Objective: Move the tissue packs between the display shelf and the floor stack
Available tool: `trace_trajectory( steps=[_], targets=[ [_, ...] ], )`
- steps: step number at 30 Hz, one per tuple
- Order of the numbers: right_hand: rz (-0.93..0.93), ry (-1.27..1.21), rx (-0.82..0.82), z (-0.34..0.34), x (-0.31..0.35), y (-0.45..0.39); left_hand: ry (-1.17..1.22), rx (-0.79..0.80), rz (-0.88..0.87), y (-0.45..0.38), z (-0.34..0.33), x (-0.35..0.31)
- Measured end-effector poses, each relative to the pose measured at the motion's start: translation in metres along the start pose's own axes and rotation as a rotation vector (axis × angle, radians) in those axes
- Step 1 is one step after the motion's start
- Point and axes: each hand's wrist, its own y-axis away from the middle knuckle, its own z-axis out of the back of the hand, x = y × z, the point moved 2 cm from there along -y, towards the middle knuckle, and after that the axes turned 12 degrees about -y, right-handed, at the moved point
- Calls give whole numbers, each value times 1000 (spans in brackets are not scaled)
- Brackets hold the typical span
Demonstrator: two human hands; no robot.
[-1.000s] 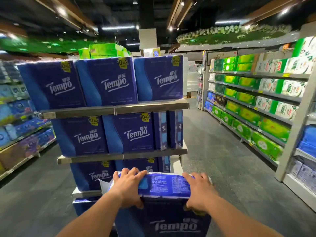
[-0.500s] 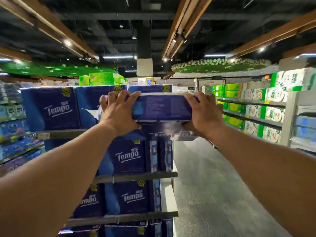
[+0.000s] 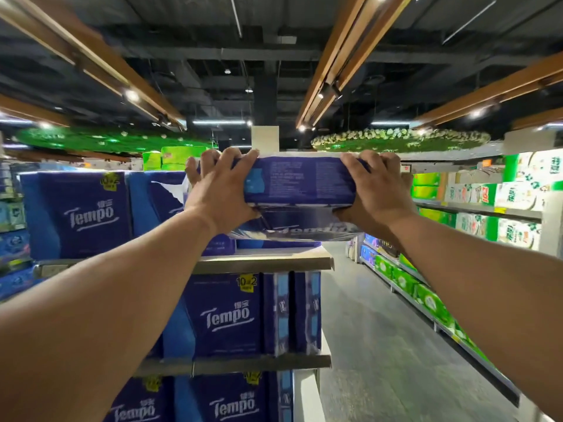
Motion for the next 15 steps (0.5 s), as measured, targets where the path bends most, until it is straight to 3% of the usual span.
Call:
trace_trajectory(
  steps=[6, 15],
  targets=[
    [-23, -3, 38, -80, -20, -57, 13, 2, 0, -48, -95, 19],
    [-80, -44, 241, -178, -56, -140, 16, 210, 21, -119, -206, 34]
  ],
)
